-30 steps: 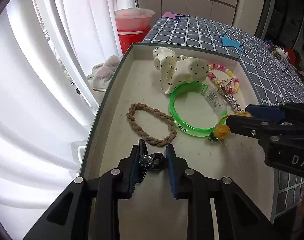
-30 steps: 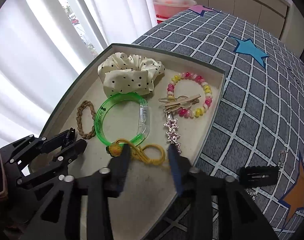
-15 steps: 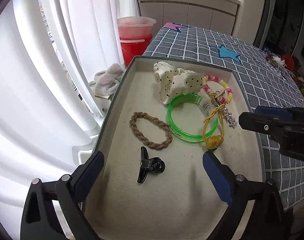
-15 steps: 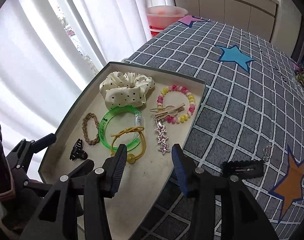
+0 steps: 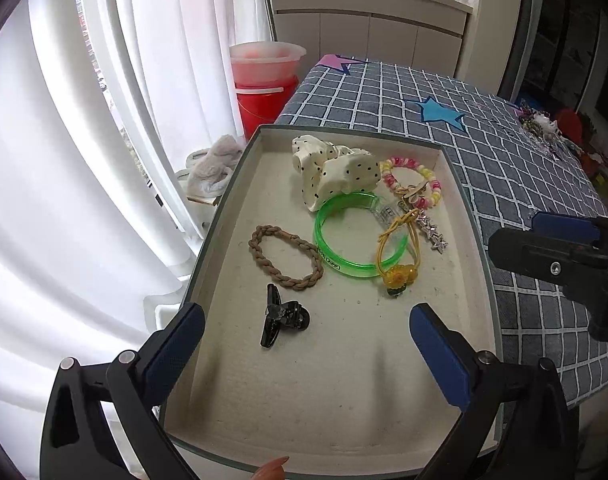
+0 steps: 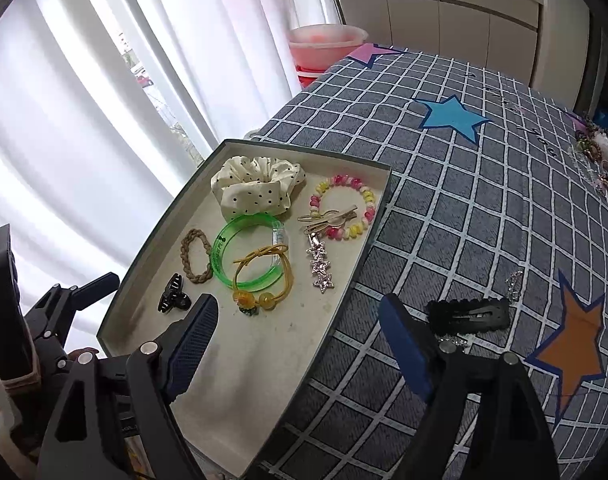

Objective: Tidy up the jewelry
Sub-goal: 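Move both tools to the black snap hair clip and silver chain charm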

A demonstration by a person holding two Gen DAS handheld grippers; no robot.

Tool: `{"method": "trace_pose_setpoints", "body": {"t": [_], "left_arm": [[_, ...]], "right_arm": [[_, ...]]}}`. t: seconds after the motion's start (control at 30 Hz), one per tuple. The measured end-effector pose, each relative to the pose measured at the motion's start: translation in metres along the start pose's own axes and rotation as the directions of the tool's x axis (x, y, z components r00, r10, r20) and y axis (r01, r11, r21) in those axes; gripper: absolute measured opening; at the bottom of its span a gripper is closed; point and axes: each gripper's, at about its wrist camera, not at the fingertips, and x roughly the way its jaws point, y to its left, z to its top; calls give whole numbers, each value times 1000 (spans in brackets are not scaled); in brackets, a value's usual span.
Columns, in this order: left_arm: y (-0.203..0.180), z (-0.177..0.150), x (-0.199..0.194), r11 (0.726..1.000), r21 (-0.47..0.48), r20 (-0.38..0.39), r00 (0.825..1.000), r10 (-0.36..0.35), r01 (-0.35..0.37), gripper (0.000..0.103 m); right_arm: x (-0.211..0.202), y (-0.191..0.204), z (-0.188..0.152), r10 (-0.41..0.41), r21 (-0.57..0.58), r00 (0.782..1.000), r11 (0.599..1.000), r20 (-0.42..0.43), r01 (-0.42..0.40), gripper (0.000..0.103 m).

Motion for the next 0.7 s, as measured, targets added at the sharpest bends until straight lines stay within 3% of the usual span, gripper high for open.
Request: {"method": "trace_pose_setpoints", "body": {"t": [0.3, 0.7], "left_arm": [[-27, 0, -12, 998, 52, 11, 1000, -19, 19, 103], [-85, 11, -21, 990, 131, 30, 997, -65, 60, 103]], "right_arm": [[-25, -25, -23, -20, 33, 1000, 999, 22, 19, 85], [-46, -128, -57, -160, 229, 987, 960, -29, 162, 85]]}}
